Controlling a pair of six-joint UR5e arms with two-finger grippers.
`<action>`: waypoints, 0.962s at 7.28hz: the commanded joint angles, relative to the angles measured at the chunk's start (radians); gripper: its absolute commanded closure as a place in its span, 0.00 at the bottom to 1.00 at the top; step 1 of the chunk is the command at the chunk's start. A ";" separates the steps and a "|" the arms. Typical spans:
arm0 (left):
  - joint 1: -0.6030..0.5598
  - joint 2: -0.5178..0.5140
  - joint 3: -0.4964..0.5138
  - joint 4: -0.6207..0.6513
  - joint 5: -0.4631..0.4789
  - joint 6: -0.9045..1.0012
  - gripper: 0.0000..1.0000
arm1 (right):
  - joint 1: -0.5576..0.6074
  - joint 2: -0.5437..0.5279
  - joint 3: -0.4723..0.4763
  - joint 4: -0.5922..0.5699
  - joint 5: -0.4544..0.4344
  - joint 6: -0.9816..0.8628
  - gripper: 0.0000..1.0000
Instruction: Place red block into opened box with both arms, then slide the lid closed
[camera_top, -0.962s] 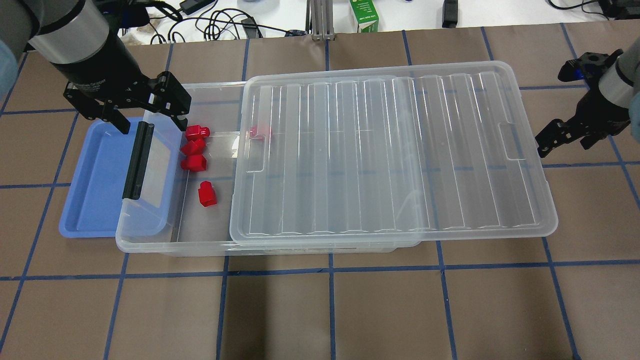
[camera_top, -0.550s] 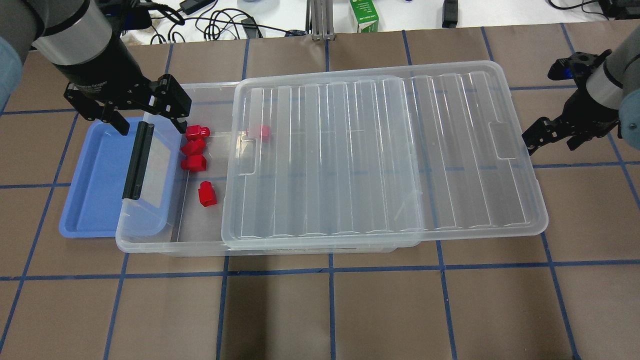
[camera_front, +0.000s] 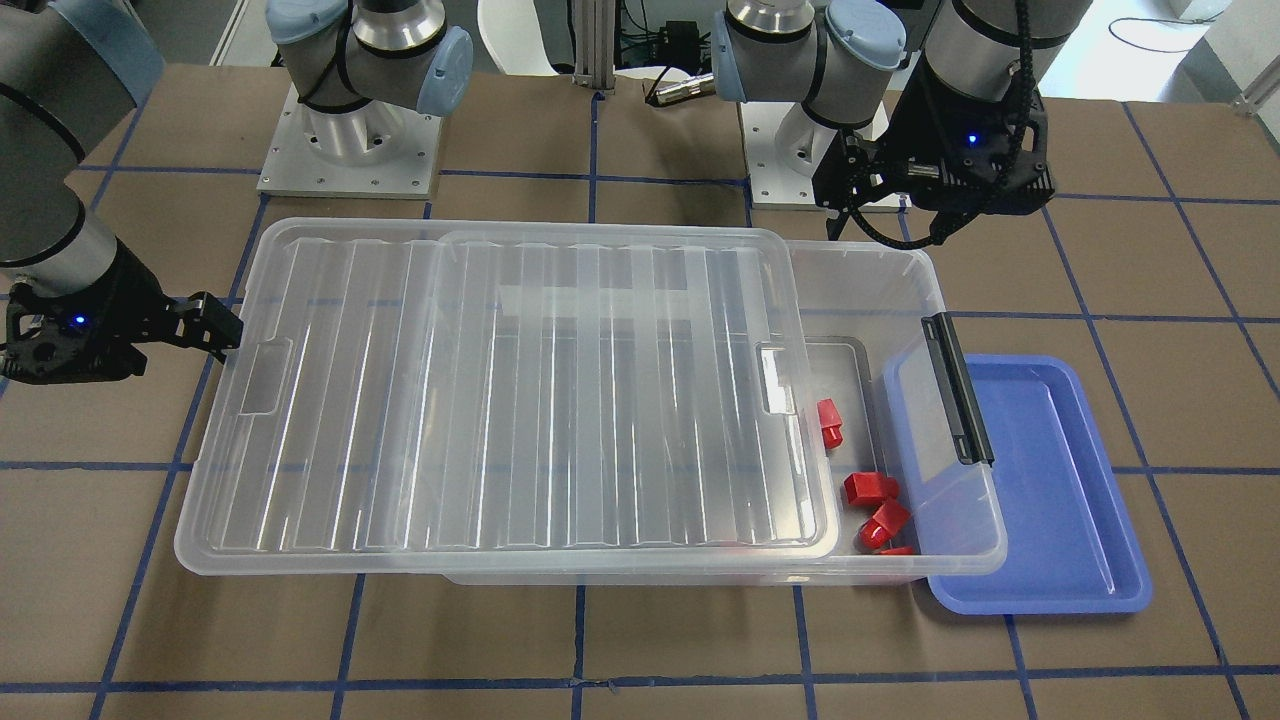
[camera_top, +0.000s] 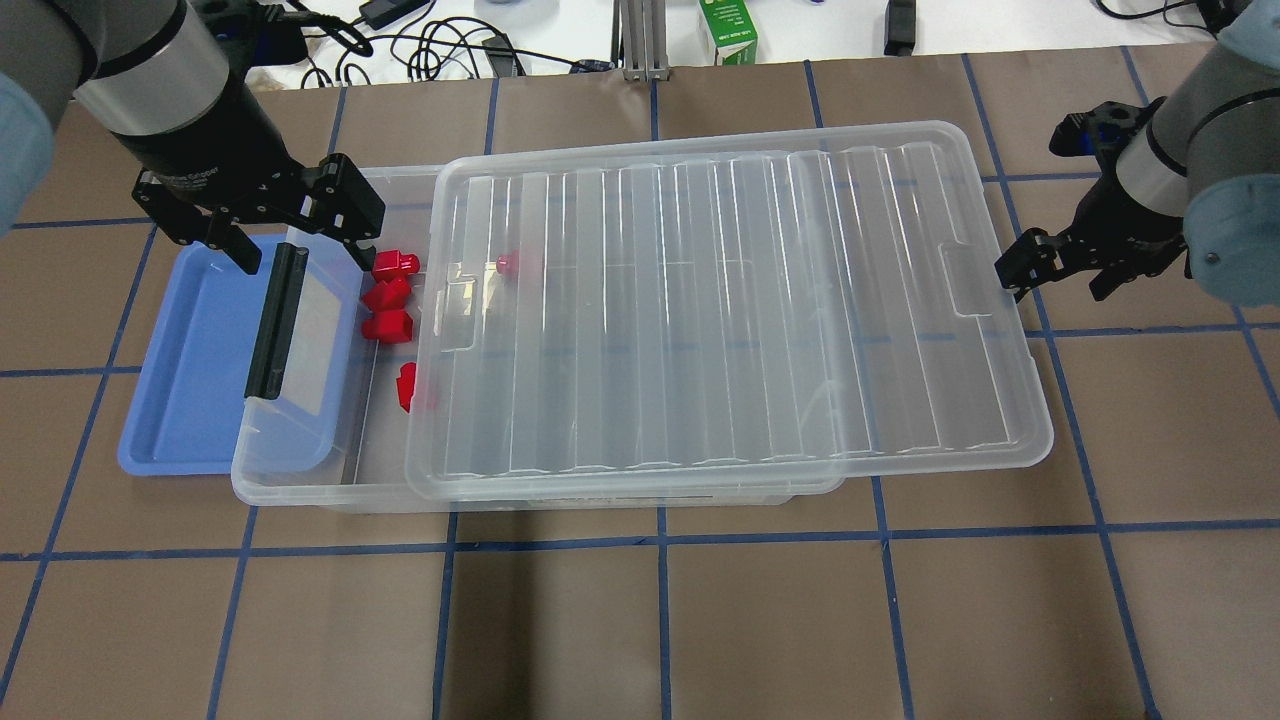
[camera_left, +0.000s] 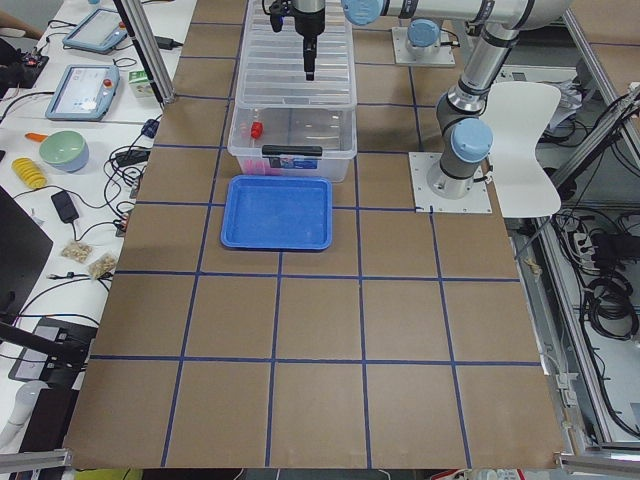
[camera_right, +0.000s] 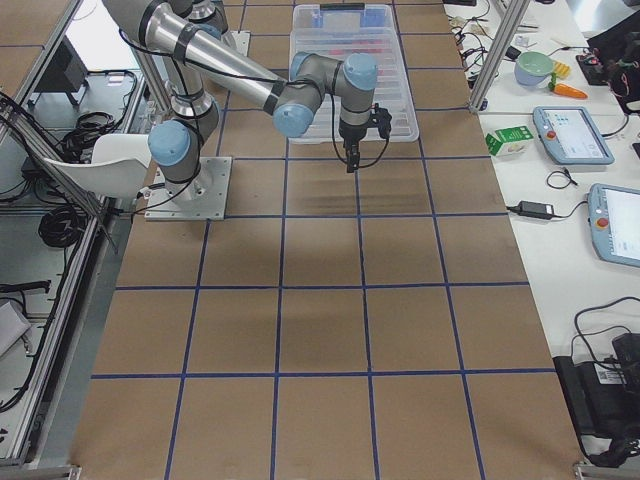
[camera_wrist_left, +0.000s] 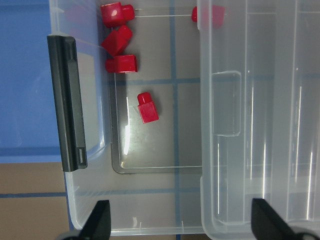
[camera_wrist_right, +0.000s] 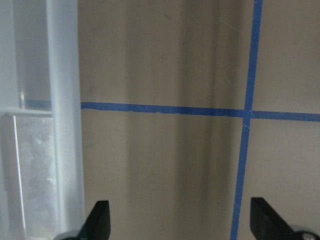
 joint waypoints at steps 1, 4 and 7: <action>0.000 0.001 0.001 0.001 0.000 0.000 0.00 | 0.062 0.006 -0.001 -0.004 0.003 0.091 0.00; 0.000 0.007 -0.001 0.001 0.002 0.000 0.00 | 0.123 0.008 -0.002 -0.009 0.003 0.188 0.00; 0.000 0.010 -0.001 0.001 0.003 -0.002 0.00 | 0.158 0.008 -0.008 -0.012 0.020 0.246 0.00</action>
